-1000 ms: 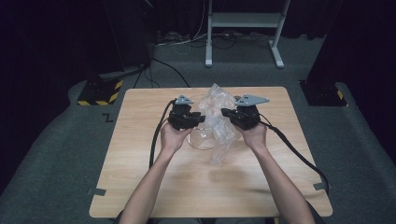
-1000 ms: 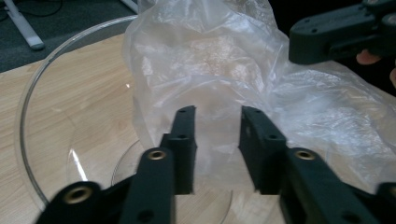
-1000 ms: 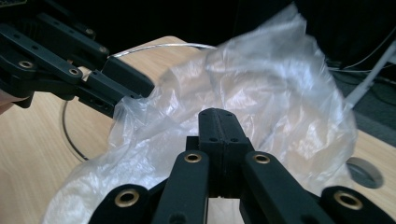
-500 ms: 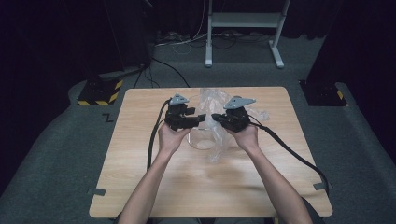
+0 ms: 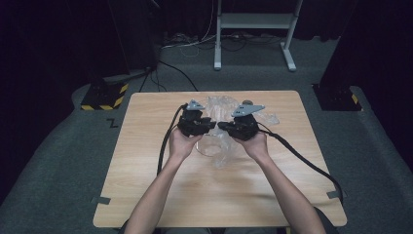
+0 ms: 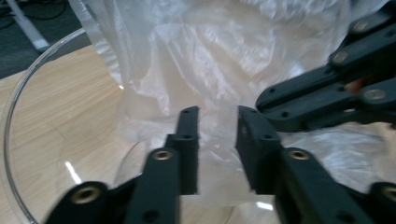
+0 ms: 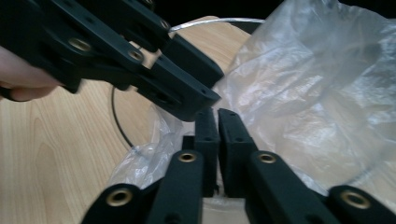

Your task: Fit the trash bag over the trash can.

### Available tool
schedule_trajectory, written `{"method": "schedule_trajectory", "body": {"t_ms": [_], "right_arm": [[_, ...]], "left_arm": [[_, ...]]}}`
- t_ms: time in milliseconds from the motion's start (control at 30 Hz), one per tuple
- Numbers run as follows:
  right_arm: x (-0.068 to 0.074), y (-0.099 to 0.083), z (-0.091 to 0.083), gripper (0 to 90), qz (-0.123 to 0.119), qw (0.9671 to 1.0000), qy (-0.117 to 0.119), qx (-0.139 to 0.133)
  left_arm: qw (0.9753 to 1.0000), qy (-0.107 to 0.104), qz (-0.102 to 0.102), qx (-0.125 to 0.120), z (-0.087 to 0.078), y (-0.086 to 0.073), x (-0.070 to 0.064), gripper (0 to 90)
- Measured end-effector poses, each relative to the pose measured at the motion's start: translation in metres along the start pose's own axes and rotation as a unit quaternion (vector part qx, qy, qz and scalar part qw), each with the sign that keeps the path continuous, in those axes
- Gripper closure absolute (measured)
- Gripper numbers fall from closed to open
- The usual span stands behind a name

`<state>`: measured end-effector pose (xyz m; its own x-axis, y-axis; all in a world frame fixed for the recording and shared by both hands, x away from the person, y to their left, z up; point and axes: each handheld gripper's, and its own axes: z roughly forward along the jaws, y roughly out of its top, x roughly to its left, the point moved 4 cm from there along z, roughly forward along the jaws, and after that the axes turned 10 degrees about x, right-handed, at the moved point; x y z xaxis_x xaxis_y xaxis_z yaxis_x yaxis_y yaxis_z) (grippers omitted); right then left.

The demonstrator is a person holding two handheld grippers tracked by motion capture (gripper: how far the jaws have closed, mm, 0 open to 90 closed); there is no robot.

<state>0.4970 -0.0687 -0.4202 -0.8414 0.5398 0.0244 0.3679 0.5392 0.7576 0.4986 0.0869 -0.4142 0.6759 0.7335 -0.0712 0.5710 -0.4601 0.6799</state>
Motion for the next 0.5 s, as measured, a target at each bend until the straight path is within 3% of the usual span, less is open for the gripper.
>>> {"method": "schedule_trajectory", "body": {"t_ms": [33, 133, 300, 333, 500], "right_arm": [[0.0, 0.0, -0.002, 76.8, 0.0, 1.0, -0.005, -0.001], [-0.002, 0.0, -0.009, 69.1, 0.009, 0.9998, -0.011, -0.015], [-0.01, 0.0, -0.025, 61.2, 0.023, 0.9981, -0.044, -0.036], [-0.018, -0.001, -0.034, 58.5, 0.039, 0.9962, -0.064, -0.045], [-0.029, -0.003, -0.04, 56.7, 0.058, 0.9935, -0.088, -0.042]], "left_arm": [[0.9999, 0.009, 0.01, 0.009, 0.0, 0.0, 0.0, 81.2], [0.9991, 0.026, 0.018, 0.028, 0.003, -0.001, 0.0, 87.0], [0.9986, 0.025, 0.018, 0.043, 0.007, -0.002, 0.001, 89.9], [0.9986, 0.025, 0.017, 0.044, 0.007, -0.002, 0.001, 89.9], [0.9988, 0.019, 0.012, 0.043, 0.007, -0.003, 0.001, 89.9]]}}
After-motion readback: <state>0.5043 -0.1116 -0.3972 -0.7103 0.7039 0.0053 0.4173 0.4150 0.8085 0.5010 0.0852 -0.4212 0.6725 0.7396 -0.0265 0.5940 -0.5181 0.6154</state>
